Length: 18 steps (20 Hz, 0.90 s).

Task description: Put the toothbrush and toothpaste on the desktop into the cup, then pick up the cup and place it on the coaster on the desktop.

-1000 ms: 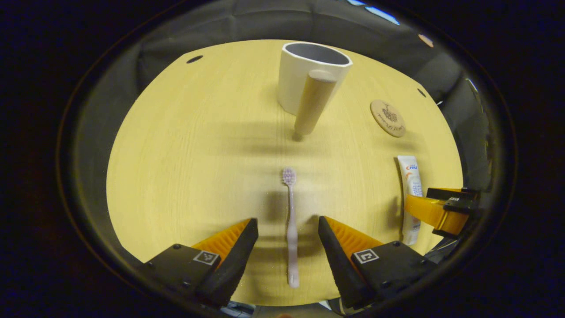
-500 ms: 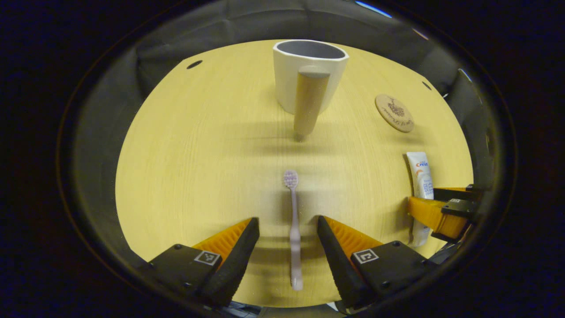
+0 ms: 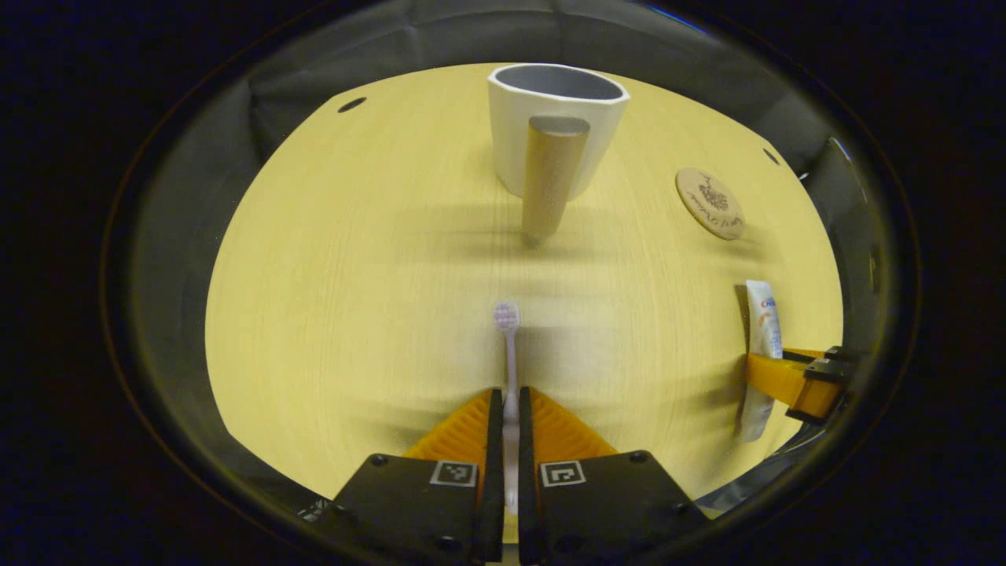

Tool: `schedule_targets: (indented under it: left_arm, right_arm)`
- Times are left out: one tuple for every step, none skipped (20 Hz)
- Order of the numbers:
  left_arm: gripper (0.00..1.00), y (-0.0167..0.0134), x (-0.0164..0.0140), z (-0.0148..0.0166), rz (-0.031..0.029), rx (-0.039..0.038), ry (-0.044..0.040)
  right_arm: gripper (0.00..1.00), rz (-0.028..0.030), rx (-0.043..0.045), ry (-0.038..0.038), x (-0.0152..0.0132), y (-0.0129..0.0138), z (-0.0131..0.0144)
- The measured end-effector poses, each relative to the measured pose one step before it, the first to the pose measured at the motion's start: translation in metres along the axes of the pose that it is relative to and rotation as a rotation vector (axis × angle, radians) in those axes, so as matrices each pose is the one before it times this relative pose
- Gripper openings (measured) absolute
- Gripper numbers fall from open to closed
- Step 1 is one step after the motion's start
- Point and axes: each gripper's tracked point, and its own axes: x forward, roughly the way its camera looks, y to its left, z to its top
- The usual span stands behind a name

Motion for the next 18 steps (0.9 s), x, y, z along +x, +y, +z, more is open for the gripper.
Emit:
schedule_targets:
  left_arm:
    - [0.15, -0.00026, -0.00110, 0.00048, 0.00128, -0.00174, 0.00780]
    - [0.15, 0.00072, 0.00215, 0.00156, 0.00521, -0.01045, -0.01191]
    - [0.08, -0.00123, 0.00146, -0.00121, -0.00005, -0.00741, 0.01686]
    - [0.08, 0.00044, -0.00069, 0.00194, -0.00818, -0.00046, -0.00552]
    - [0.08, 0.00023, -0.00120, -0.00029, -0.00592, -0.00200, -0.00199]
    - [0.08, -0.00087, -0.00009, -0.00038, -0.01099, -0.01322, 0.00108]
    - [0.08, -0.00090, -0.00343, -0.00091, -0.01738, -0.02108, 0.00482]
    - [0.08, -0.00044, -0.00499, 0.00136, -0.00757, -0.01531, -0.00362]
    - [0.08, 0.00152, -0.00664, 0.00445, -0.00100, -0.00462, -0.01852]
    - [0.08, 0.00112, -0.00876, 0.00716, -0.00104, 0.00220, -0.02161]
    - [0.08, 0.00138, -0.01111, 0.00817, -0.00266, 0.00226, -0.02099]
    - [0.08, 0.00012, -0.01218, 0.00831, -0.00404, -0.00433, -0.01935]
    - [0.08, -0.00121, -0.01239, 0.00929, -0.00834, -0.00669, -0.01909]
    - [0.08, -0.00183, -0.00901, 0.00897, -0.00975, -0.00748, -0.02176]
    - [0.08, -0.00191, -0.01219, 0.01226, -0.01412, -0.00739, -0.02276]
    - [0.08, -0.00214, -0.01078, 0.01116, -0.01228, -0.00533, -0.02466]
    - [0.08, -0.00231, -0.01017, 0.01303, -0.00989, -0.00119, -0.02397]
    - [0.08, -0.00172, -0.00724, 0.01431, -0.00759, -0.00013, -0.02620]
  right_arm:
    - [0.22, 0.00155, 0.00026, -0.01112, 0.00004, 0.00008, 0.00137]
    - [0.22, 0.00150, -0.00484, 0.01010, 0.00166, 0.00014, -0.00180]
    - [0.22, 0.00092, -0.00169, -0.00440, -0.00090, -0.00041, 0.00047]
    - [0.22, 0.00174, 0.00201, 0.00142, 0.00116, -0.00002, -0.00104]
    - [0.22, 0.00153, 0.00461, -0.00138, 0.00008, 0.00022, -0.00007]
    - [0.22, 0.00273, 0.00535, 0.00065, 0.00035, -0.00002, -0.00011]
    - [0.22, 0.00400, 0.00563, 0.00040, -0.00004, 0.00012, -0.00004]
    - [0.22, 0.00454, 0.00443, -0.00033, -0.00014, 0.00004, 0.00019]
    - [0.22, 0.00404, 0.00165, 0.00002, 0.00034, 0.00009, -0.00020]
    - [0.22, 0.00192, -0.00066, -0.00084, -0.00030, -0.00033, 0.00025]
    - [0.22, 0.00045, -0.00153, 0.00027, 0.00029, 0.00017, -0.00007]
    - [0.22, -0.00061, -0.00050, -0.00140, -0.00027, -0.00008, 0.00017]
    - [0.22, 0.00002, -0.00071, -0.00067, 0.00013, -0.00003, -0.00028]
    - [0.22, 0.00072, -0.00017, -0.00110, -0.00013, -0.00003, 0.00024]
    - [0.22, 0.00182, 0.00053, -0.00109, 0.00062, 0.00022, -0.00006]
    - [0.22, 0.00325, 0.00101, -0.00045, -0.00065, -0.00002, 0.00008]
    - [0.22, 0.00200, 0.00189, 0.00080, 0.00005, -0.00033, 0.00009]
    - [0.22, 0.00158, 0.00336, 0.00372, -0.00078, -0.00022, -0.00030]
